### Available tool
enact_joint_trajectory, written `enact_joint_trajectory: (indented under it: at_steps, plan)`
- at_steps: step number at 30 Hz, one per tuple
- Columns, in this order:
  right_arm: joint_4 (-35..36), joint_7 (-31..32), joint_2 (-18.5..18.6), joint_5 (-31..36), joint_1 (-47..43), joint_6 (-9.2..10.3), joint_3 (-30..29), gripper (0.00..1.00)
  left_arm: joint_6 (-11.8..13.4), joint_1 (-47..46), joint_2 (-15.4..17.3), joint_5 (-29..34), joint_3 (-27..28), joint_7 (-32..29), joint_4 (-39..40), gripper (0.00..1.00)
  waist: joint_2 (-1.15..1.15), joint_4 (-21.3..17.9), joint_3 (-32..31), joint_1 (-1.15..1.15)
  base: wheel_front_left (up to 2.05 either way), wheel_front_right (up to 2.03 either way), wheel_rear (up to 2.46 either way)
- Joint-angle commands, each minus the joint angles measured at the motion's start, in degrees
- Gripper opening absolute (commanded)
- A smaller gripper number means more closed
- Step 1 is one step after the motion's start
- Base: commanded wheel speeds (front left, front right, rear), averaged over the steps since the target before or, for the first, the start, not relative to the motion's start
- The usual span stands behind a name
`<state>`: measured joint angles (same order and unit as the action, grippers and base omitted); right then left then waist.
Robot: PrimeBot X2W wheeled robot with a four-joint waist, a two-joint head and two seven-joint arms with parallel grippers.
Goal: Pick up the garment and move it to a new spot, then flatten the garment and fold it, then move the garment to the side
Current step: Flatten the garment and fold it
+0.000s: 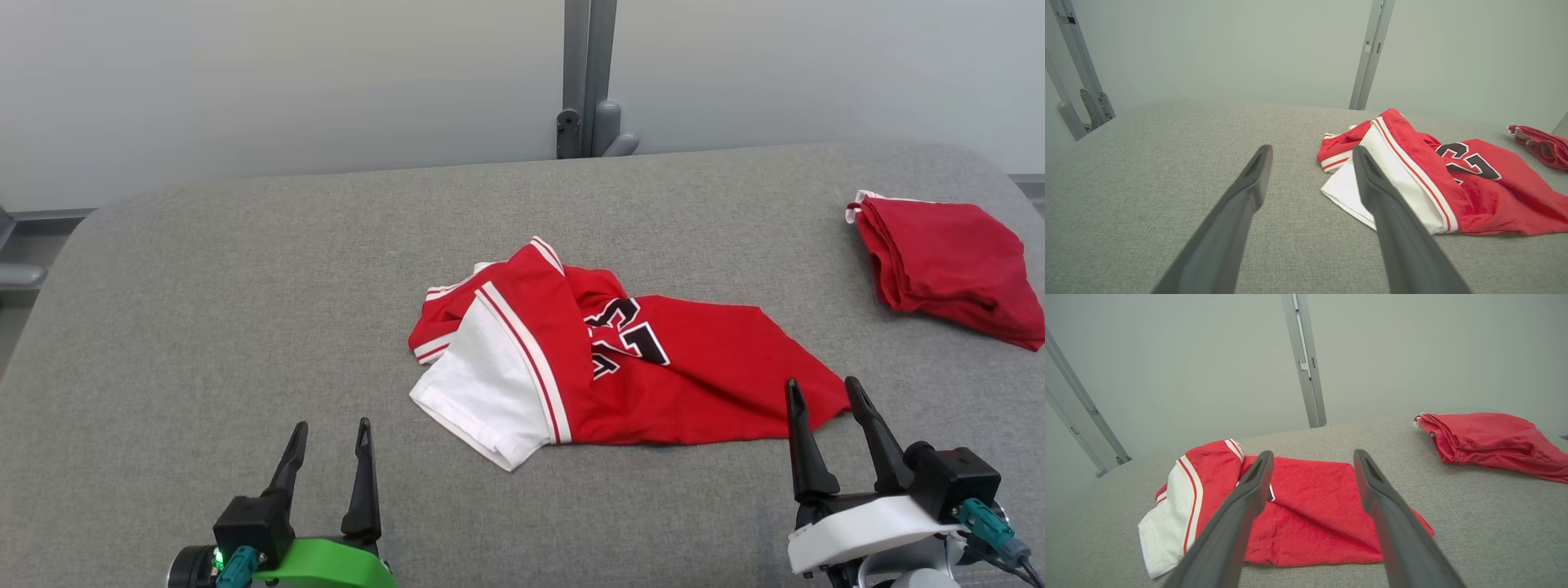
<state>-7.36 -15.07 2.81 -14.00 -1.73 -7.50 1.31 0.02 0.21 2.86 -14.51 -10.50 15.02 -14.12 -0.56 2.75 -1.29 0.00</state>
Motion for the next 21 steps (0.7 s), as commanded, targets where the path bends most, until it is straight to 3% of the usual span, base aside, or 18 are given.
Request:
enact_joint_trajectory:
  at_steps: [1, 12, 21]
  plan:
    - [-0.2, -0.2, 0.2, -0.4, -0.3, 0.02, 0.0, 1.0, 0.1, 0.7, 0.1, 0.0, 0.0, 0.1, -0.1, 1.0, 0.56, 0.0, -0.1, 0.0, 0.0, 0.0, 0.0]
    - [-0.2, -0.2, 0.2, 0.0, -0.6, 0.02, 0.5, 1.0, -0.2, 1.4, 0.1, 0.2, 0.1, 0.1, -0.5, 1.0, 0.56, -0.2, -0.3, 0.0, 0.0, 0.0, 0.0]
    - [-0.5, -0.2, 0.2, -0.6, 0.6, 0.02, 1.7, 1.0, -4.0, -5.4, 1.3, 1.0, -2.9, -3.4, -10.7, 1.0, 0.56, -2.7, 1.1, 0.0, 0.0, 0.0, 0.0]
